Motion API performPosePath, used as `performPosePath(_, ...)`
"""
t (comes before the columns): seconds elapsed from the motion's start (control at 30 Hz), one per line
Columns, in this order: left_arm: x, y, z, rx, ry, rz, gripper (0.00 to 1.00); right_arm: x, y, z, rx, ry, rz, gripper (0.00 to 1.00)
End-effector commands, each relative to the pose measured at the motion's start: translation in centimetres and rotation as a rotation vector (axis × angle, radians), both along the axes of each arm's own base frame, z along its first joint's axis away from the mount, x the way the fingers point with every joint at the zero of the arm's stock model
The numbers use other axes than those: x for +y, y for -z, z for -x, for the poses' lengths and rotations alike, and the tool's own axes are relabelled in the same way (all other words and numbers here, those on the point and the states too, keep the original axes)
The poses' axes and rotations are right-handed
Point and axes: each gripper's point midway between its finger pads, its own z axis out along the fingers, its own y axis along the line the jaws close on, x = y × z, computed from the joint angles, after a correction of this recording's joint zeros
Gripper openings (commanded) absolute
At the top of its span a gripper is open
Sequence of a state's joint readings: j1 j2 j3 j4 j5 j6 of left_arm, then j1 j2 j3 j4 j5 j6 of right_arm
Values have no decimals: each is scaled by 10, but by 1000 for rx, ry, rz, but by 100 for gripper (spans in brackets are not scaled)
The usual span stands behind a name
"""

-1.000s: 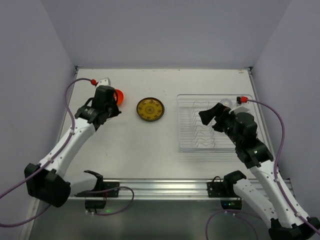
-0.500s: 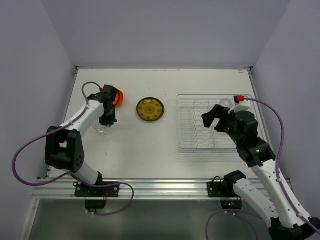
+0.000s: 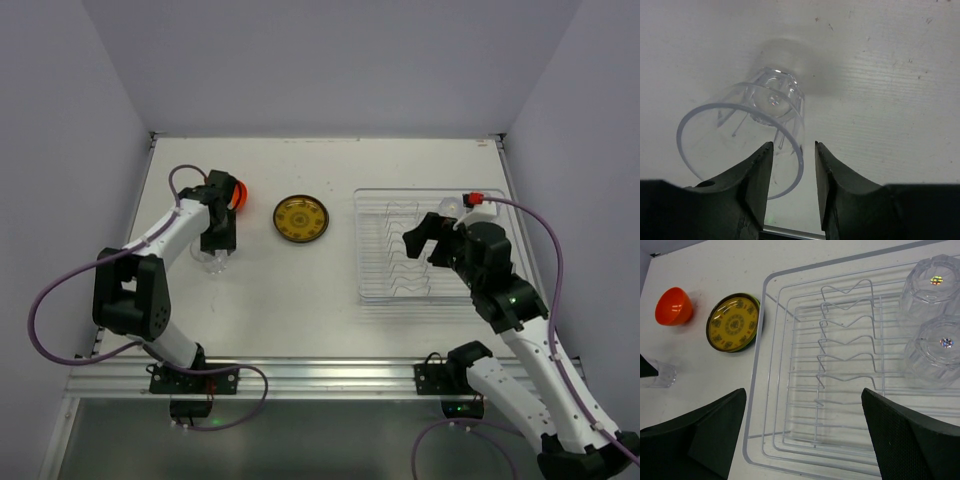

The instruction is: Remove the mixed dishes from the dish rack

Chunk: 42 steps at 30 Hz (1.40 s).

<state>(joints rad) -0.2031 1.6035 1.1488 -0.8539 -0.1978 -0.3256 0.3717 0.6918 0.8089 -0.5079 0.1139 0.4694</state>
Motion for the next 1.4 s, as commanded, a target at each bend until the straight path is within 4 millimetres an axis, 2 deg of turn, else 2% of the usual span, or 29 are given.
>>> performPosePath(0.0, -5, -30, -16, -106, 21, 35, 47, -2, 1, -4, -4, 15, 7, 99)
performPosePath(0.07, -5, -37, -16, -124, 23, 38, 55, -3, 4, -6, 10, 21, 8, 99)
performPosePath(0.13, -2, -57, -16, -174, 14, 35, 64, -6, 7, -9, 22, 45, 14, 99)
performPosePath(0.17, -4, -74, -15, -225, 22, 56, 68, -9, 11, -13, 38, 68, 16, 99)
performPosePath(0.2, -6, -87, -15, -256, 30, 67, 90, -13, 13, -15, 43, 88, 19, 99)
performPosePath(0.23, -10, -98, -14, -289, 51, 74, 100, -18, 14, -18, 49, 111, 18, 99)
performPosePath(0.27, -13, -112, -13, -330, 59, 84, 100, -21, 17, -20, 61, 127, 20, 99)
performPosePath(0.33, -19, -153, -8, -453, 77, 118, 100, -32, 23, -28, 84, 205, 24, 99)
performPosePath(0.37, -22, -165, -6, -491, 84, 134, 100, -36, 24, -30, 89, 236, 18, 99)
performPosePath(0.4, -24, -187, -2, -571, 89, 164, 100, -38, 27, -32, 105, 267, 11, 99)
performPosePath(0.47, -30, -202, 4, -653, 93, 205, 100, -50, 26, -36, 101, 336, 33, 99)
performPosePath(0.5, -32, -222, 8, -754, 103, 246, 100, -54, 26, -37, 99, 360, 45, 99)
performPosePath(0.53, -34, -226, 12, -794, 102, 271, 100, -63, 30, -39, 108, 397, 63, 99)
performPosePath(0.6, -37, -218, 24, -841, 127, 310, 100, -78, 36, -43, 128, 441, 84, 99)
performPosePath(0.63, -36, -213, 29, -846, 131, 315, 100, -94, 47, -46, 175, 495, 96, 99)
performPosePath(0.67, -35, -194, 34, -820, 132, 307, 100, -101, 56, -45, 208, 523, 101, 99)
performPosePath(0.7, -30, -198, 41, -860, 126, 301, 100, -106, 62, -45, 229, 547, 83, 99)
performPosePath(0.77, -21, -192, 49, -904, 102, 284, 100, -114, 73, -47, 256, 577, 72, 99)
performPosePath(0.87, -21, -195, 54, -970, 121, 293, 100, -128, 78, -53, 275, 621, 118, 99)
performPosePath(0.9, -20, -187, 54, -959, 121, 288, 100, -129, 79, -55, 284, 615, 128, 99)
performPosePath(1.07, -26, -183, 54, -970, 139, 318, 100, -131, 79, -73, 284, 561, 177, 99)
performPosePath(1.13, -29, -179, 53, -953, 145, 329, 100, -125, 79, -78, 295, 507, 182, 98)
performPosePath(1.2, -32, -177, 53, -943, 156, 336, 100, -125, 86, -82, 319, 501, 201, 97)
performPosePath(1.3, -32, -180, 55, -957, 157, 338, 100, -131, 92, -83, 338, 517, 229, 96)
performPosePath(1.37, -30, -185, 58, -982, 149, 344, 100, -126, 92, -88, 328, 483, 224, 95)
